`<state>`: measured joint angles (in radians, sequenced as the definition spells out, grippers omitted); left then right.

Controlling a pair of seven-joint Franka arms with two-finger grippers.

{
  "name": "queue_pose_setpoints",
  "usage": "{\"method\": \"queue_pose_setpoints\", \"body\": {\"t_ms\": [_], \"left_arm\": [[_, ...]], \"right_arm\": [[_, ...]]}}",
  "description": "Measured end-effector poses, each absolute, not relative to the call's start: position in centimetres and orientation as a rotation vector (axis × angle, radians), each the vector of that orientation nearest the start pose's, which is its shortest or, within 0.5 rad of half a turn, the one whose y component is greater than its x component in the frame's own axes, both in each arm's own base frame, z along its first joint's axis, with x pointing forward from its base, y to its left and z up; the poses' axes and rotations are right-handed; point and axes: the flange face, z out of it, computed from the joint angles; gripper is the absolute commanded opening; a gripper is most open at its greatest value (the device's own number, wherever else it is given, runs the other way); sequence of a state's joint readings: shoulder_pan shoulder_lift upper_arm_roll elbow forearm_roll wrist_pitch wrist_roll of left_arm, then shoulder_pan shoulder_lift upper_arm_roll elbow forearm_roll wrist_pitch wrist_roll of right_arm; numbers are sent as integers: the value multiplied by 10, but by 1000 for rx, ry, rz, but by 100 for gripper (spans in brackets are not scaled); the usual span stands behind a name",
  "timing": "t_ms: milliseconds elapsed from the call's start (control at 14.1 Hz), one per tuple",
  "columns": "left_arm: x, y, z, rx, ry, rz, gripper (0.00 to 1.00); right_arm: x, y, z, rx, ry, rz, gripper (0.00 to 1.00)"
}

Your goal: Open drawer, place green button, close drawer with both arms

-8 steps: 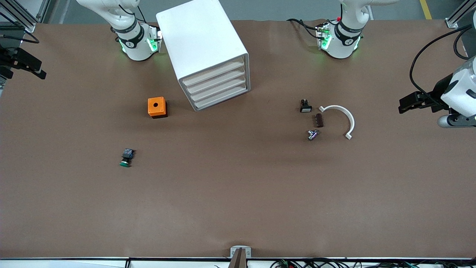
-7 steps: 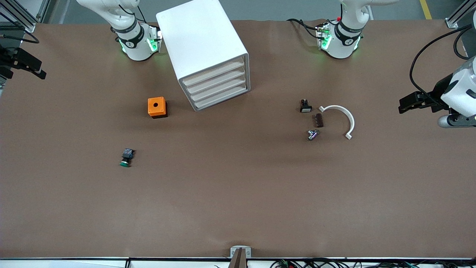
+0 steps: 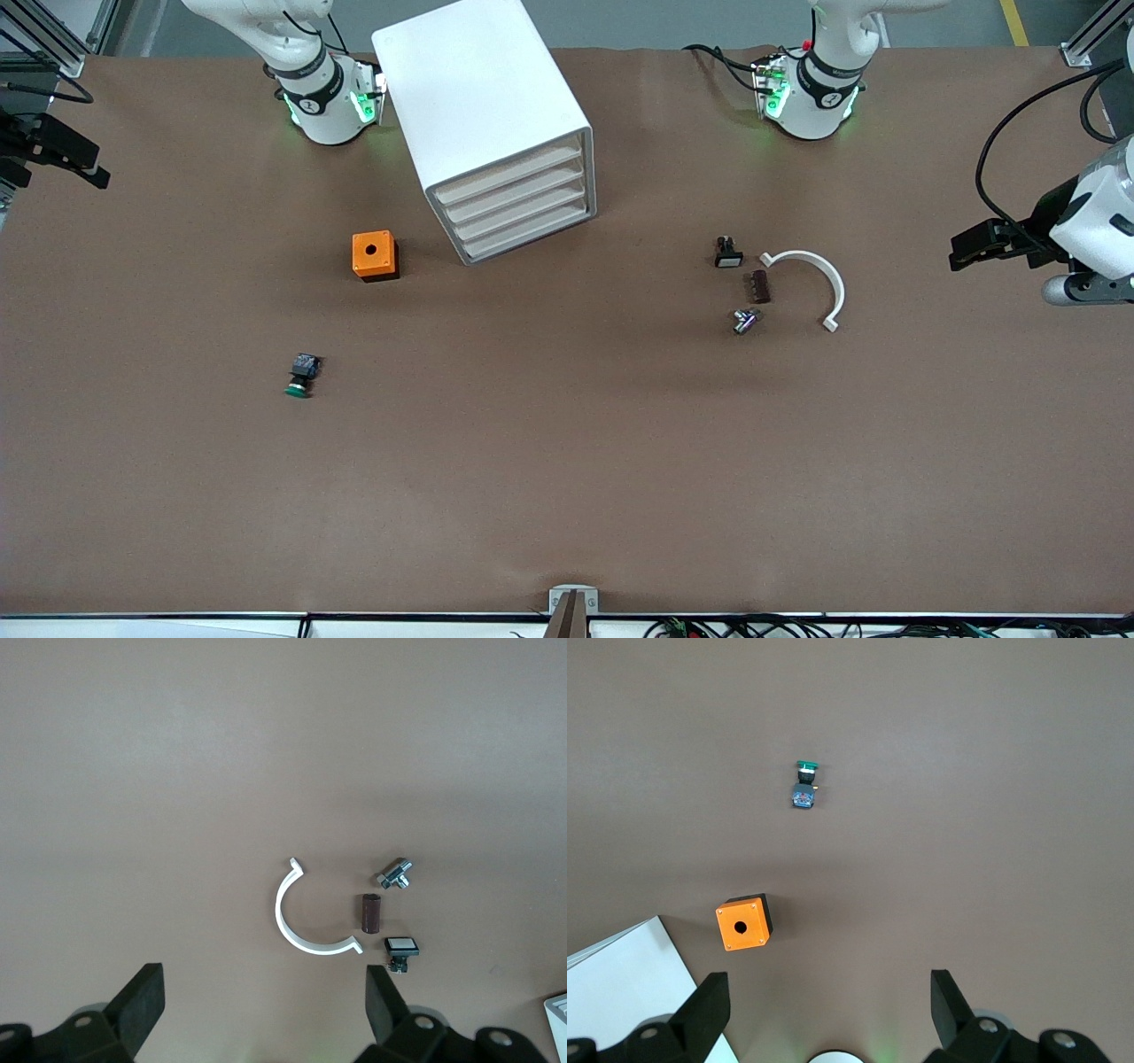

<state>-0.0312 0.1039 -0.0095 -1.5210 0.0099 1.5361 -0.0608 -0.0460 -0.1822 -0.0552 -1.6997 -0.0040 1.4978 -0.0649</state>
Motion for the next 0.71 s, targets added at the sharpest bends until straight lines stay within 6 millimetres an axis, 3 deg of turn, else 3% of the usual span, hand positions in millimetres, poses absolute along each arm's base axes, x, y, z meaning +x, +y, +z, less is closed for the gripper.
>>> {"method": "queue_pose_setpoints", "body": {"t_ms": [213,356,711], "left_arm": [[581,-21,584,-3125,-36,144,100],[585,-20,575,-3122,-39,171,100],[606,-28,519,-3110,-18,300,100]], "right_arm": [[487,-59,655,-3133,72,23,100],[496,-59,638,-3136,71,88,100],[530,-62,591,-3138,71,165,100]]}}
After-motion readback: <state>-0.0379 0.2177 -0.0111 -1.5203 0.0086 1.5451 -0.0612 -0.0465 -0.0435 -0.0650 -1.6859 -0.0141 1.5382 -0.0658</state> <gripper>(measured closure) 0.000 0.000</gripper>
